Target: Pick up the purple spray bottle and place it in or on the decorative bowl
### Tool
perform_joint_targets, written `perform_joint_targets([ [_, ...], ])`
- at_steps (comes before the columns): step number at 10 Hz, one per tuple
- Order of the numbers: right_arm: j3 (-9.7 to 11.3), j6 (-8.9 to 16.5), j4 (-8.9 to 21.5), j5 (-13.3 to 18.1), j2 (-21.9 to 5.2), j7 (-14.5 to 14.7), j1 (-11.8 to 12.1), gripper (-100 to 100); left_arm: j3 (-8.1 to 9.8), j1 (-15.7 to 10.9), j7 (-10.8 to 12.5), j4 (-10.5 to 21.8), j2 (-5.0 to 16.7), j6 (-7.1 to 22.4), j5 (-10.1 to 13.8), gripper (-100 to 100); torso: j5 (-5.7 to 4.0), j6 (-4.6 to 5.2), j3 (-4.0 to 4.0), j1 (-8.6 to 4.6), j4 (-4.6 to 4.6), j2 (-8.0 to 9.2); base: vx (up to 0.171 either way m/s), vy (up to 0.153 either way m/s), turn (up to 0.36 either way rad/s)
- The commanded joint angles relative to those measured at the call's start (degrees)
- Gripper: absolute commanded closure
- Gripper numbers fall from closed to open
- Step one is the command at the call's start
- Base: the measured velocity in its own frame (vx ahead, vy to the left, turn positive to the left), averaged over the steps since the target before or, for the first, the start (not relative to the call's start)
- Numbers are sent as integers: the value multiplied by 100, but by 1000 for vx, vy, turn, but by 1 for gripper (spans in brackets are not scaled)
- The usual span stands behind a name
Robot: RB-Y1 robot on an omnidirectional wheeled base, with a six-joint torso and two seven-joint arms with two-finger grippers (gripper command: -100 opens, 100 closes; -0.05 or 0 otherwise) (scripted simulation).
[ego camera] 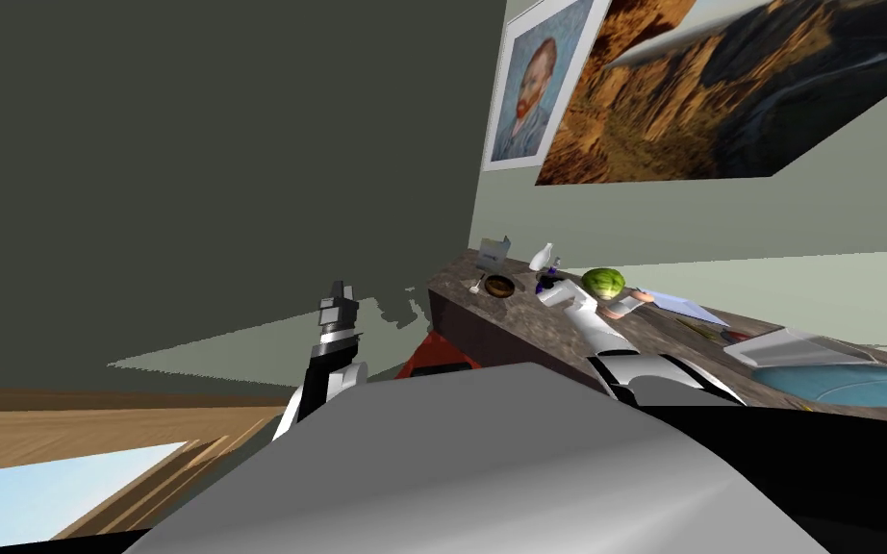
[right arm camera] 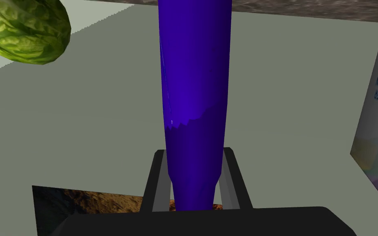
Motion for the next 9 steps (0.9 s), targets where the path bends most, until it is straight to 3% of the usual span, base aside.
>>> perform_joint_targets([
  [1, 130, 286, 119, -116, -165, 82, -254, 100, 0, 0, 0, 0, 0, 0, 0, 0, 0, 0, 0, 0, 0, 0, -92, 0, 96],
  [2, 223, 436, 230, -203, -270, 134, -436, 100, 0, 0, 0, 0, 0, 0, 0, 0, 1, 2, 1, 1, 1, 0, -89, -12, 111],
  [3, 223, 468, 230, -203, -270, 134, -444, 100, 0, 0, 0, 0, 0, 0, 0, 0, 1, 0, 1, -1, 2, -1, -64, -4, 54],
  [5, 420, 795, 486, -387, -460, 223, -798, 100, 0, 1, 0, 0, 0, 0, 0, 0, -2, 2, -2, 0, 1, -5, -72, -1, 93],
  [6, 420, 795, 486, -387, -460, 223, -844, 100, 0, 0, 0, 0, 0, 0, 0, 0, -2, 0, -1, -1, 2, -4, -56, -6, 66],
  [9, 740, 1241, 965, -686, -684, 312, -1431, 100, 0, 0, 0, 0, 0, 0, 0, 0, -6, -8, -2, -4, 1, -6, -83, -12, 156],
])
